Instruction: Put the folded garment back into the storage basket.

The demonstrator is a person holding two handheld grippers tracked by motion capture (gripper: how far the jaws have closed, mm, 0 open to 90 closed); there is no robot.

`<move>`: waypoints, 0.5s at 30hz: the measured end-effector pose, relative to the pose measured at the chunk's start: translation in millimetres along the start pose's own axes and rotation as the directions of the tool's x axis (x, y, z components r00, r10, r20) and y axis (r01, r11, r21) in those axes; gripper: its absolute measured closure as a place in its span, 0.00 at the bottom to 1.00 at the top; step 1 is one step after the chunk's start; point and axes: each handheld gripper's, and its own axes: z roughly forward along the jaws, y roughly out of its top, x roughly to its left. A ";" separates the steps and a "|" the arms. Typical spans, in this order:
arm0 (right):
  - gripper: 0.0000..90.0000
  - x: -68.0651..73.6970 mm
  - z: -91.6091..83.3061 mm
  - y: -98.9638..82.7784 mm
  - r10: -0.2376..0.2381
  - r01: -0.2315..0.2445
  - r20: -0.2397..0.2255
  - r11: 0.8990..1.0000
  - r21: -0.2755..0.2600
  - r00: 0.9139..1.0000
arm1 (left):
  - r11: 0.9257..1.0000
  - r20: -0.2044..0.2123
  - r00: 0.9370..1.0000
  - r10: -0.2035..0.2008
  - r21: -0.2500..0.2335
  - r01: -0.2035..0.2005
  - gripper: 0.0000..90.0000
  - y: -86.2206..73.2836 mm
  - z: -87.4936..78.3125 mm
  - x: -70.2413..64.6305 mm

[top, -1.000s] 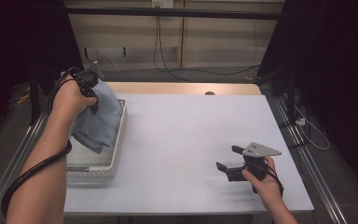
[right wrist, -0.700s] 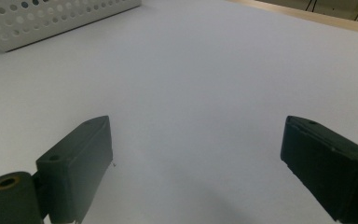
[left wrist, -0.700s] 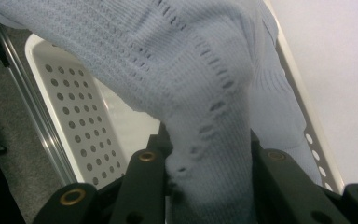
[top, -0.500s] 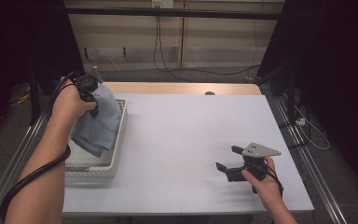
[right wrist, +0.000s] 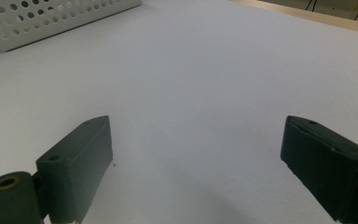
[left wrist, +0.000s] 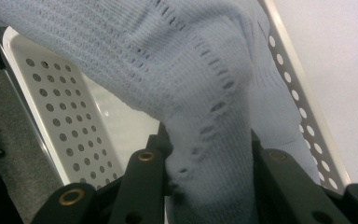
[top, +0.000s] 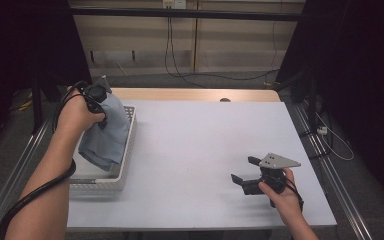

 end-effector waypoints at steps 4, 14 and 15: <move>0.10 0.2 0.1 0.0 -0.002 0.002 -0.002 1.000 0.001 1.000 | 1.000 0.002 1.000 0.007 0.002 -0.007 0.80 -2.4 1.0 -1.0; 0.10 0.5 -0.1 0.2 -0.004 0.004 -0.002 1.000 0.000 1.000 | 1.000 0.011 1.000 0.002 0.001 -0.002 0.79 -7.4 5.2 -0.9; 0.10 0.6 0.0 0.2 -0.004 0.004 -0.002 1.000 0.001 1.000 | 1.000 0.012 1.000 0.001 -0.001 -0.001 0.79 -7.7 5.5 -1.3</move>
